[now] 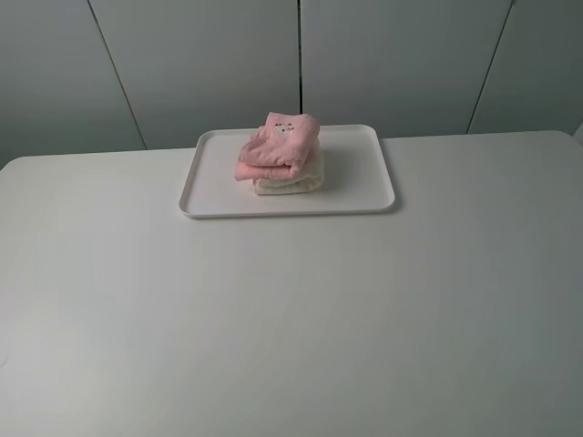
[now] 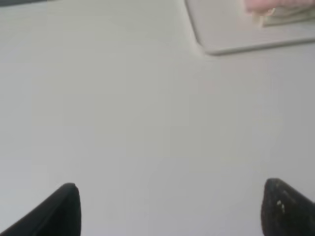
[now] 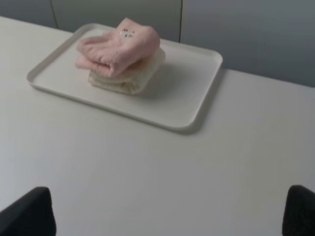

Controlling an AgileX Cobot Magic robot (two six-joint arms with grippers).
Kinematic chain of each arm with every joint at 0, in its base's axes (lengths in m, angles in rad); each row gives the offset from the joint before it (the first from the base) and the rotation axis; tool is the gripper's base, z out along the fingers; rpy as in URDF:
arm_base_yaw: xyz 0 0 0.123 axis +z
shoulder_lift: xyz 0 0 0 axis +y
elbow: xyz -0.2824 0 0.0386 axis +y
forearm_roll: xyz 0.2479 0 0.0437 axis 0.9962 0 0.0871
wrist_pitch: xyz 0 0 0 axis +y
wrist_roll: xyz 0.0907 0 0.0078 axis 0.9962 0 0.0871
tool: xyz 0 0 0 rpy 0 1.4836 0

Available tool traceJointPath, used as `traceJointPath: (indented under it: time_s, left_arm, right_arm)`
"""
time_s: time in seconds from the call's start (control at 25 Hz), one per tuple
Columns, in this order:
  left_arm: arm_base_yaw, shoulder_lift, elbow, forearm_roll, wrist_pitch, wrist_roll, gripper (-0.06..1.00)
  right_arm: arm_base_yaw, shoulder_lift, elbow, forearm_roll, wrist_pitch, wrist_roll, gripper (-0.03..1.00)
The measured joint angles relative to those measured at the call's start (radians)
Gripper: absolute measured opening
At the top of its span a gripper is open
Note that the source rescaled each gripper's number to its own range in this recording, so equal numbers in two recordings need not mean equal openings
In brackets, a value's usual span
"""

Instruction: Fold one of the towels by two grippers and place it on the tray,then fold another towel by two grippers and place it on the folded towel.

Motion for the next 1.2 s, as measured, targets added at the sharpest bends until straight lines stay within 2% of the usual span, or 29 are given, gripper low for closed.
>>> traceJointPath:
  time_s: [0.32,0.6,0.84,0.96,1.2]
  left_arm:
    - [0.0,-0.015,0.027,-0.046,-0.018,0.0,0.96]
    - [0.0,-0.016,0.072,-0.053,-0.12,0.01,0.96]
    - [0.0,-0.016,0.074,-0.06,-0.134,0.018,0.96]
    - [0.0,-0.016,0.074,-0.06,-0.136,0.018,0.96]
    - [0.0,-0.016,0.074,-0.06,-0.136,0.018,0.96]
  right_arm:
    - [0.0,-0.056,0.006,-0.01,0.089,-0.002,1.0]
    - [0.0,-0.056,0.081,-0.058,0.091,-0.017,1.0]
    - [0.0,-0.056,0.097,-0.044,0.087,-0.012,1.0]
    - [0.0,-0.056,0.097,0.012,0.085,0.001,1.0]
    - [0.0,-0.056,0.097,-0.004,0.084,0.048,1.0]
